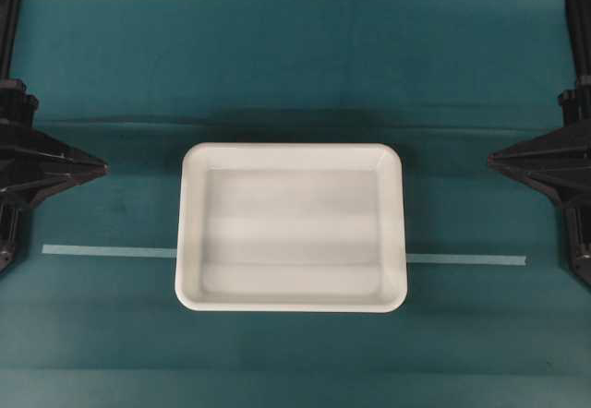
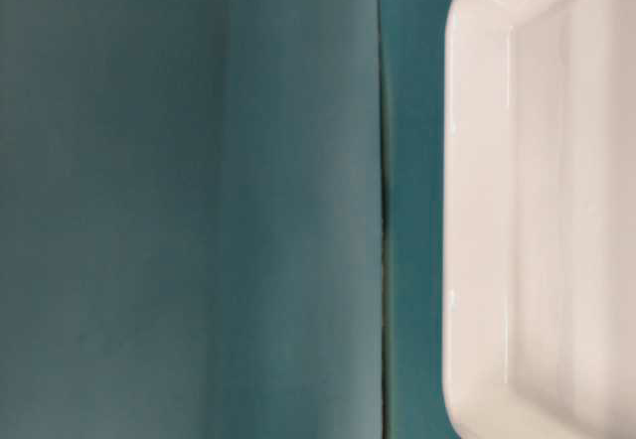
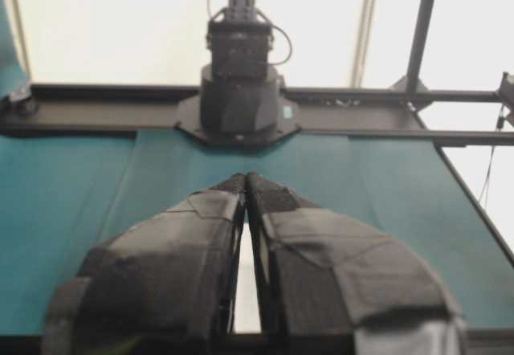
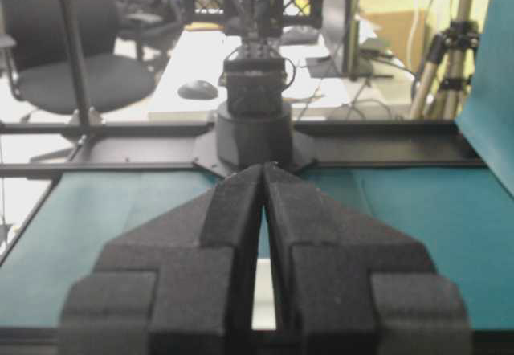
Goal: Lift the white case with both hands.
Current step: 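Move both open grippers inward toward the short sides of the white tray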
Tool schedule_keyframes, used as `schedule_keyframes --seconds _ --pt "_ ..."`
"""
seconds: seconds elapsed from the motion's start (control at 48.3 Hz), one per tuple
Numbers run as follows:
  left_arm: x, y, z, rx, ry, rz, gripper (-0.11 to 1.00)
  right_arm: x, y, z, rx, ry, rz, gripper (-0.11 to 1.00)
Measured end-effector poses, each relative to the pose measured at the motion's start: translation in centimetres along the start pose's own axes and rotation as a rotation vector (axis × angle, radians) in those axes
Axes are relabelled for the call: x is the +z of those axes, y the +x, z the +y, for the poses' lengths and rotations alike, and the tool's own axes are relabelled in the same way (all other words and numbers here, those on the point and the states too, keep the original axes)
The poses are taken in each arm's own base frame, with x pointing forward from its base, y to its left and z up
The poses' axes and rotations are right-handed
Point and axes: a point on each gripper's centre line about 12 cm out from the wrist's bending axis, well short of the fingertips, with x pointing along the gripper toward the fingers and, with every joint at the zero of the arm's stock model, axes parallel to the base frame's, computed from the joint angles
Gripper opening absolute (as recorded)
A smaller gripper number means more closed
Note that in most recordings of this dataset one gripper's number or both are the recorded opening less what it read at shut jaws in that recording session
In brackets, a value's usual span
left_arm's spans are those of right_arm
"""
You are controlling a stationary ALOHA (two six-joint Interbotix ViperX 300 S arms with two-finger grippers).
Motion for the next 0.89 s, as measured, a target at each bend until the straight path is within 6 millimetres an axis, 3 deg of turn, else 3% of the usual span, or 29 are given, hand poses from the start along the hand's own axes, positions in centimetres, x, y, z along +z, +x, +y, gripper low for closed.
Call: schedule_keyframes --seconds 0.186,0.435,0.662,0.89 --pt "0.1 0.4 0.0 0.001 -0.114 0.038 -0.03 -1.2 -0.2 -0.1 -0.016 0.139 0.066 0.01" --pt "0.8 1.4 -0.2 -0.005 -0.345 0.045 -0.03 -2.2 -0.2 -0.5 -0.083 0.52 0.183 0.01" --pt "0.7 1.6 -0.3 0.01 -0.746 0.065 -0.03 -2.9 -0.1 -0.9 -0.169 0.943 0.222 0.01" --pt "-0.7 2.1 -0.3 0.063 -0.991 0.146 -0.03 -3.2 -0.1 -0.8 -0.198 1.115 0.229 0.01"
